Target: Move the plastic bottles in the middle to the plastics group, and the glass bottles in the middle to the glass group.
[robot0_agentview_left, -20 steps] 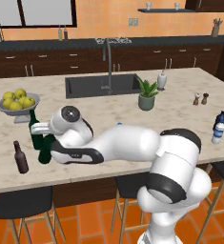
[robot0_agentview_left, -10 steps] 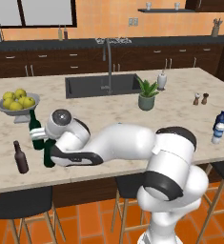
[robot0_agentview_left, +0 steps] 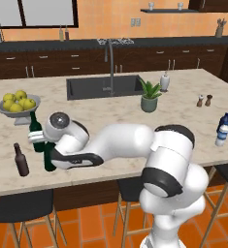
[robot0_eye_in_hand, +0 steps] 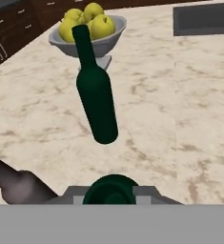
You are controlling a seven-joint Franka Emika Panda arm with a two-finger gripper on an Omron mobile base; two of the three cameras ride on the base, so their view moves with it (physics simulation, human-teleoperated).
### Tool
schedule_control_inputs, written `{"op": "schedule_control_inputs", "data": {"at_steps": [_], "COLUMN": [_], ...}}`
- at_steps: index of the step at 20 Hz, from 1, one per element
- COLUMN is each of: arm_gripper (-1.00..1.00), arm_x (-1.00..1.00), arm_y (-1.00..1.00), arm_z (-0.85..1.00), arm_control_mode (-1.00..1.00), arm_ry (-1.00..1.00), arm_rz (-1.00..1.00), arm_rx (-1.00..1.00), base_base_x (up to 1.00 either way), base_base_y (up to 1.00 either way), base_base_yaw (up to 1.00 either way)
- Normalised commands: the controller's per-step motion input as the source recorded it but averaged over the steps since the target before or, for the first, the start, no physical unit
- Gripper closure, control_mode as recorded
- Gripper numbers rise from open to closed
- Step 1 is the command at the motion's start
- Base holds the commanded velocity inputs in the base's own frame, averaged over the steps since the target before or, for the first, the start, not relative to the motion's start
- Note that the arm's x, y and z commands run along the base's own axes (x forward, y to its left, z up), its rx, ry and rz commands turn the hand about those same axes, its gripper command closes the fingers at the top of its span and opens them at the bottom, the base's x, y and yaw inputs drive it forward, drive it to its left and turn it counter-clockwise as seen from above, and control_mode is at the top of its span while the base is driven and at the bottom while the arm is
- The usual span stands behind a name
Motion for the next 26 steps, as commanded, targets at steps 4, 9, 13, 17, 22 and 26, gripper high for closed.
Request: {"op": "schedule_control_inputs", "data": {"at_steps": [4, 9, 13, 17, 22, 26], "arm_gripper": [1.0, -1.0, -1.0, -1.0, -1.0, -1.0], "arm_x": [0.01, -0.06, -0.05, 0.0, -0.01, -0.1], "arm_y": [-0.02, -0.12, -0.2, -0.17, -0.15, -0.15], "arm_z": [-0.36, -0.21, 0.0, 0.15, 0.56, 0.57], "arm_control_mode": [-1.0, -1.0, -1.0, -1.0, -1.0, -1.0], "arm_ry": [0.0, -0.02, -0.04, -0.03, 0.0, 0.0], "arm_rz": [0.0, 0.0, 0.0, 0.0, 0.0, 0.0], "arm_rx": [0.0, 0.0, 0.0, 0.02, 0.09, 0.15], "base_base_x": [0.0, 0.0, 0.0, 0.0, 0.0, 0.0], "base_base_y": [0.0, 0.0, 0.0, 0.0, 0.0, 0.0], "base_base_yaw": [0.0, 0.0, 0.0, 0.0, 0.0, 0.0]}}
